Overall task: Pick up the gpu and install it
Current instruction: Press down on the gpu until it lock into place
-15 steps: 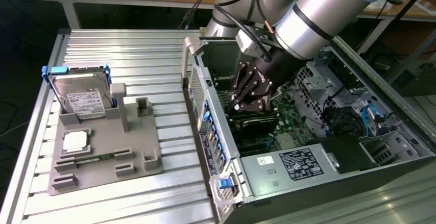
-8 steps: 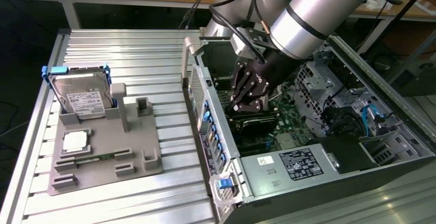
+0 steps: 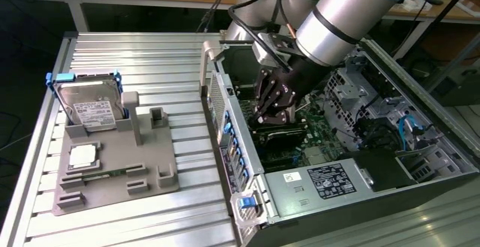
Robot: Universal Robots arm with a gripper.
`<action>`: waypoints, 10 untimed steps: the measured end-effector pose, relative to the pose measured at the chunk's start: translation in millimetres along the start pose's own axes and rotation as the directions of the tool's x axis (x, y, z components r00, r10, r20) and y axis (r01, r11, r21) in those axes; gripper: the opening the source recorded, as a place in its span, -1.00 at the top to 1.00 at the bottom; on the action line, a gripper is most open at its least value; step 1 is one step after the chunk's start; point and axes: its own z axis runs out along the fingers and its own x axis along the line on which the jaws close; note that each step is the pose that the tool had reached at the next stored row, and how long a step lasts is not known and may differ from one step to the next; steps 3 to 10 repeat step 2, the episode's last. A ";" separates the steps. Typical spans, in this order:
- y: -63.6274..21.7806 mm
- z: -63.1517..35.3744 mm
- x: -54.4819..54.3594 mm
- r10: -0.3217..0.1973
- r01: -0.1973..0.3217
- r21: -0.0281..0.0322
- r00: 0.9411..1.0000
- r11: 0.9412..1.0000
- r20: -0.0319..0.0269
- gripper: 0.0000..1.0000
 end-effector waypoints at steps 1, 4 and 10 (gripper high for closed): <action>0.0 0.0 0.0 0.000 0.000 0.000 1.000 1.000 0.000 0.79; 0.0 0.0 0.0 0.000 0.000 0.000 1.000 1.000 0.000 0.79; 0.0 0.0 0.0 0.000 0.000 0.000 1.000 1.000 0.000 0.79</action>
